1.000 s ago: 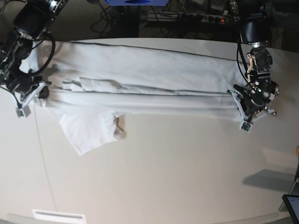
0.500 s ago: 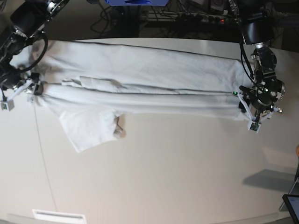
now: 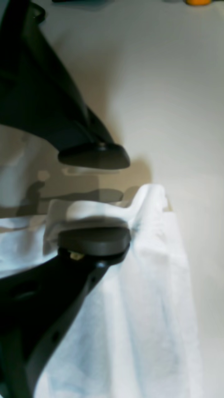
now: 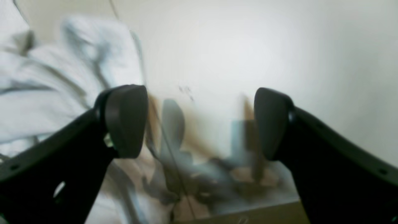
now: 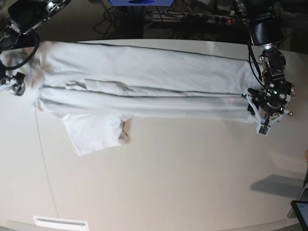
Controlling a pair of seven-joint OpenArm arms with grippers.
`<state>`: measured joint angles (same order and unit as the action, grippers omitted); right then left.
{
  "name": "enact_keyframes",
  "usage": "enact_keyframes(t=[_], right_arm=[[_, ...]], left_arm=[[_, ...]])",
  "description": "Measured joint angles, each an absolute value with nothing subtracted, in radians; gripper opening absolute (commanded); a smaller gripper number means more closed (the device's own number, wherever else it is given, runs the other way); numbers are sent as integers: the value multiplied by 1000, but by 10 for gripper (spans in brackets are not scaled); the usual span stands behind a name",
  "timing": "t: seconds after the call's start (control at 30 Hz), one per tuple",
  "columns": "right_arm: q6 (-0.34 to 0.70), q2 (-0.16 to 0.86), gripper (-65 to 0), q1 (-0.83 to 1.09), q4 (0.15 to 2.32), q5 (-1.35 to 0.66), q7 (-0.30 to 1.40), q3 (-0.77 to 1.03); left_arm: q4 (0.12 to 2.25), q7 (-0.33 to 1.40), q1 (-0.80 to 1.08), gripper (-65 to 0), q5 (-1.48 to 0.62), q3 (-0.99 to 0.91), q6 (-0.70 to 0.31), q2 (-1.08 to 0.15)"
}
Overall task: Fold the T-shirt properly
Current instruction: 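Open both grippers to release the folded strip and raise them, then move the right gripper to the hanging sleeve flap and grasp it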
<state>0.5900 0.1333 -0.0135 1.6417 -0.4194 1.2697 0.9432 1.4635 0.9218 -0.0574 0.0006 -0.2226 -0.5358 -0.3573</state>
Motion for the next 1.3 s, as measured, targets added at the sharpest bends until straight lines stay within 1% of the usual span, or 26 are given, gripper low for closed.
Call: enact_keyframes(t=[0.2, 0.23, 0.33, 0.47, 0.53, 0.57, 0.6, 0.63, 0.67, 0.7, 0.73, 0.8, 0.83, 0.87, 0.9, 1.0, 1.07, 1.17, 1.3], right_arm=[[593, 135, -136, -58, 1773, -410, 1280, 926], [612, 141, -136, -75, 1787, -408, 1276, 900], [690, 144, -141, -130, 1799, -429, 1265, 760], [692, 140, -142, -147, 1794, -422, 1266, 542], [699, 130, -144, -169, 1781, -427, 1265, 476], [699, 130, -148, -189, 1760, -429, 1262, 455], [699, 132, -171, -210, 1734, -430, 1257, 440], [699, 132, -219, -229, 1700, -432, 1254, 436], [699, 133, -296, -246, 1663, -425, 1255, 436], [697, 135, -367, -255, 1633, -420, 1258, 436], [696, 138, -460, -265, 1599, -420, 1258, 436], [696, 137, -615, -277, 1553, -419, 1266, 434], [696, 137, -650, -284, 1534, -420, 1265, 434], [696, 137, -646, -291, 1517, -421, 1262, 431], [696, 138, -625, -298, 1499, -421, 1261, 431], [696, 137, -630, -312, 1445, -418, 1244, 430], [696, 140, -593, -319, 1414, -417, 1201, 414], [696, 142, -496, -343, 1368, -417, 1190, 376], [696, 134, -310, -388, 1290, -420, 1181, 359]], left_arm=[[1576, 990, -50, -346, 14, -291, -549, -344], [1593, 1011, -59, -346, 5, -292, -548, -344], [1633, 1065, -89, -348, -59, -290, -547, -343], [1659, 1096, -94, -354, -79, -290, -547, -344], [1699, 1100, -80, -359, -82, -293, -547, -341], [1721, 1100, -79, -380, -80, -294, -547, -338], [1740, 1098, -75, -422, -83, -293, -547, -338], [1760, 1093, -64, -484, -86, -291, -547, -339], [1781, 1088, -47, -544, -86, -289, -547, -333], [1797, 1093, -35, -581, -95, -292, -547, -320], [1805, 1101, -22, -588, -109, -294, -547, -304], [1815, 1102, -7, -588, -149, -291, -550, -292], [1825, 1095, 2, -588, -159, -289, -550, -291], [1828, 1089, 10, -590, -158, -288, -550, -293], [1827, 1091, 20, -590, -154, -290, -549, -294], [1824, 1100, 54, -591, -146, -294, -548, -294], [1824, 1103, 59, -593, -144, -294, -548, -294], [1828, 1089, 61, -593, -157, -313, -549, -302], [1840, 1107, 86, -593, -138, -398, -547, -303]])
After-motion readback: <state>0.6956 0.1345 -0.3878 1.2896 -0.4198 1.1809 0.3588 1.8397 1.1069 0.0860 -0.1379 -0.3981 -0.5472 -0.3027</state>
